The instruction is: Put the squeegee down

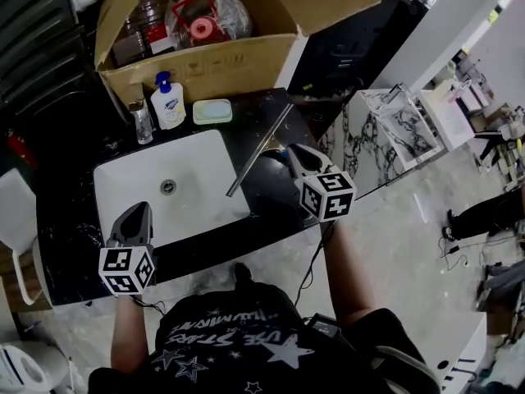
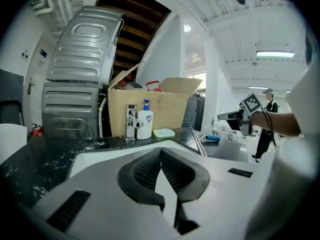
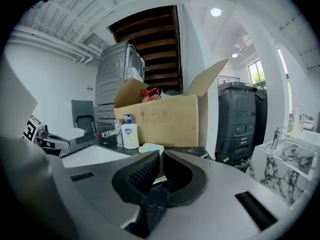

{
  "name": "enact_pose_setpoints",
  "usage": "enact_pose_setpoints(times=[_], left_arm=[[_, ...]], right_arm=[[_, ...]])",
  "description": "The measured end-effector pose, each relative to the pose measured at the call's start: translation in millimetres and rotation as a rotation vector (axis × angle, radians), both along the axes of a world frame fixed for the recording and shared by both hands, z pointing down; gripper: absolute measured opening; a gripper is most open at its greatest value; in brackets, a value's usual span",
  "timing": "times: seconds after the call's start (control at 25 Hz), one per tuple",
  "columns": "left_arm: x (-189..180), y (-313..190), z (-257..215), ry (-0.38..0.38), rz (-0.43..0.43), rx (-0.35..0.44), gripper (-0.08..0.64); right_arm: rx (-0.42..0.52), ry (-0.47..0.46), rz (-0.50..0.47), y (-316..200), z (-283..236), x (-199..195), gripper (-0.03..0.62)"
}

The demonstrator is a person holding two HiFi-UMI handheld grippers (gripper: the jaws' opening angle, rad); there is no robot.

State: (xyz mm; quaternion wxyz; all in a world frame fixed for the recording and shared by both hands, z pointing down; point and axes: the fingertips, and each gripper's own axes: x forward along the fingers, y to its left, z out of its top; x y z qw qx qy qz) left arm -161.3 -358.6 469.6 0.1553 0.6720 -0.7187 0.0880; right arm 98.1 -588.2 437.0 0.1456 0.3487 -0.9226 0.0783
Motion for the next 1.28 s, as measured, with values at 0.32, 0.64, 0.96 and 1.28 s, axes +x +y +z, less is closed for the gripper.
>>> enact_pose_setpoints(times=[0.32, 0.64, 0.96, 1.28], left_arm=[[-1.1, 26.2, -5.9, 0.01, 0.098, 0.021, 0.018], [2.7, 67.7, -7.0, 0.023, 0.195, 0.042, 0.018], [-4.7, 127.8, -5.1, 0.045, 0.298, 0.042, 0.018], [-4.2, 177.3, -10.0, 0.063, 0.422, 0.041, 0.018]], right_arm=[[0.021, -0.015, 0.007, 79.7, -11.9, -19.0, 0.057], [0.012, -0.018, 0.072, 150.5, -4.1, -16.7, 0.057], [-0.014, -0.035, 0.155, 238.7, 10.5, -27.6, 0.057], [-0.062, -0.037, 0.227, 322.7, 24.8, -38.2, 0.057]])
